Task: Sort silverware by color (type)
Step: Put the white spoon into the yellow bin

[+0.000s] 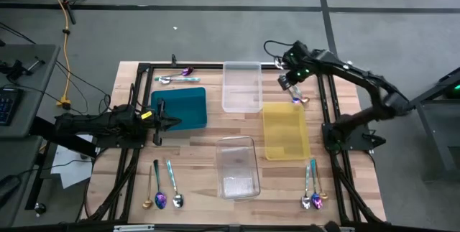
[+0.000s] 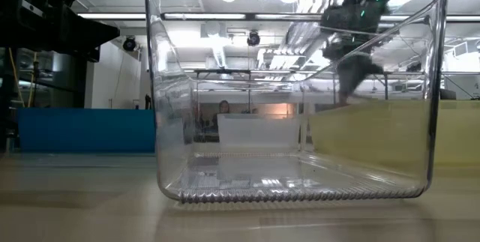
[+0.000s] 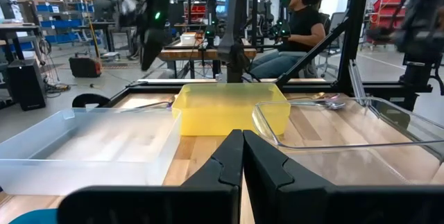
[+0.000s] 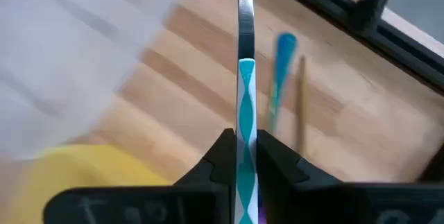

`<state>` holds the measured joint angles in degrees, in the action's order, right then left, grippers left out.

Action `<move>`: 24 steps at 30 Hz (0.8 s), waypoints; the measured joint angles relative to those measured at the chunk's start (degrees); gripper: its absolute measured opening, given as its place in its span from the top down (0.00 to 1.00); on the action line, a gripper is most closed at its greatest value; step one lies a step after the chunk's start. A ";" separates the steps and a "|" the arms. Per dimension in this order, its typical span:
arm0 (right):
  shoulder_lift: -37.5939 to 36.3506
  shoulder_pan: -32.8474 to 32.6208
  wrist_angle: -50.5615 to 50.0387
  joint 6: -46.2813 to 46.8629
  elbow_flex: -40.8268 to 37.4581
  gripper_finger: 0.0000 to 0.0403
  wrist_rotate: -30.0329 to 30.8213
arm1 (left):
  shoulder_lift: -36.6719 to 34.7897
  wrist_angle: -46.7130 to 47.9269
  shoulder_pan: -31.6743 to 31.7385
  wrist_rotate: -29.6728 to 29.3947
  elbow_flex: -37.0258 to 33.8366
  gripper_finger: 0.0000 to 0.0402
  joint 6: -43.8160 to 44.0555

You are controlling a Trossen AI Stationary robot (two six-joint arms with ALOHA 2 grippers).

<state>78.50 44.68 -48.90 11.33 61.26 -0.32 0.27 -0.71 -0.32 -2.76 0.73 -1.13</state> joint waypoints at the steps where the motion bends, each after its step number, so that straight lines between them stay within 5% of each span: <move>1: -2.41 -0.99 0.20 1.65 -0.53 0.93 -0.04 | 0.00 0.00 0.02 -0.02 0.00 0.99 0.00; 13: -23.96 -21.25 1.78 28.08 -9.10 0.93 1.36 | -0.02 0.00 0.01 0.00 0.00 0.99 0.00; 24: -21.34 -44.67 -1.00 50.00 -10.61 0.93 6.75 | 0.00 0.00 0.01 0.00 0.00 0.99 0.01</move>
<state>57.16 0.01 -49.90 61.34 50.65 6.44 0.27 -0.71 -0.31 -2.76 0.73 -1.12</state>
